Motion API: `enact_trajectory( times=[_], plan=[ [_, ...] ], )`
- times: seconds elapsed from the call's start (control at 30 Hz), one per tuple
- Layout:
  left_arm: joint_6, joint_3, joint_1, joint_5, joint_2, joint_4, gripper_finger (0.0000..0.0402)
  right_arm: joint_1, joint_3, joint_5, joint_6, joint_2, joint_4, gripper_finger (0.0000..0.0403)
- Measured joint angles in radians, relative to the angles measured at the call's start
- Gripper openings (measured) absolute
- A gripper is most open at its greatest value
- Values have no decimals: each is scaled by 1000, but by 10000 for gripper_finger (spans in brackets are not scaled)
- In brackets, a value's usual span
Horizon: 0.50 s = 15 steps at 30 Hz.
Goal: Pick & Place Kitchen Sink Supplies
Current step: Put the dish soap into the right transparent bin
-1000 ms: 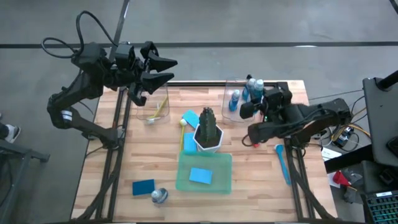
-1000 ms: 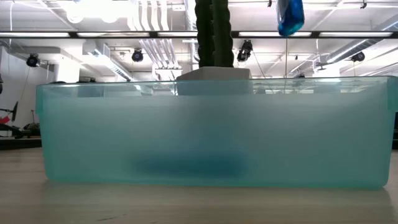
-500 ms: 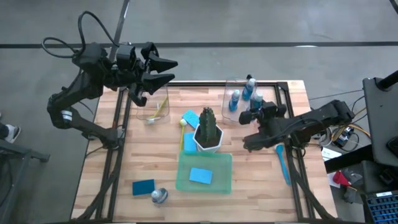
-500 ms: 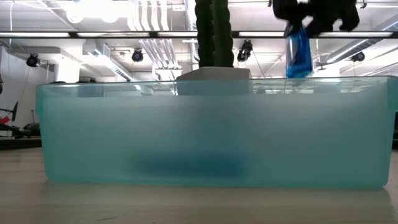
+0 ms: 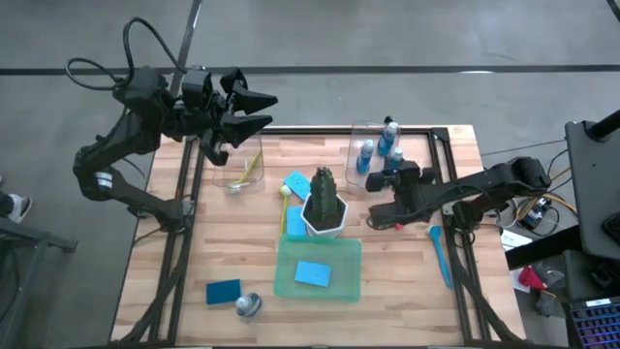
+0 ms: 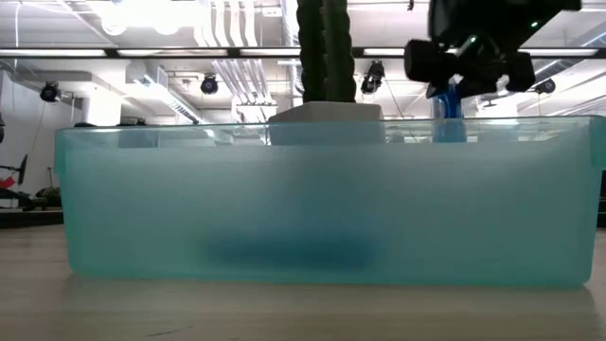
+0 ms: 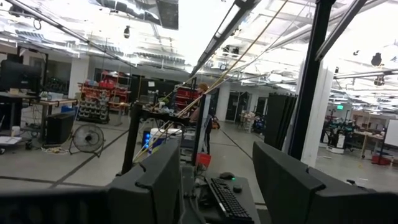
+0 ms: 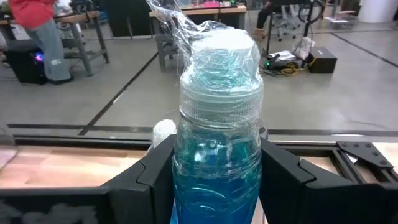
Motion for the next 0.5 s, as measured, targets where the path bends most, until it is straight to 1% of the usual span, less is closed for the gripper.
enact_trajectory(
  times=[0.07,0.17,0.37,0.5],
  plan=[
    [0,0,0,0,0,0,195,-25,-10,0,-55,0,71,169],
    [0,0,0,0,0,0,195,-57,-21,-16,-113,0,117,169],
    [0,0,0,0,0,1,195,-91,-50,-67,-110,0,137,169],
    [7,0,0,0,0,1,195,-89,-88,-88,-144,0,247,169]
  ],
)
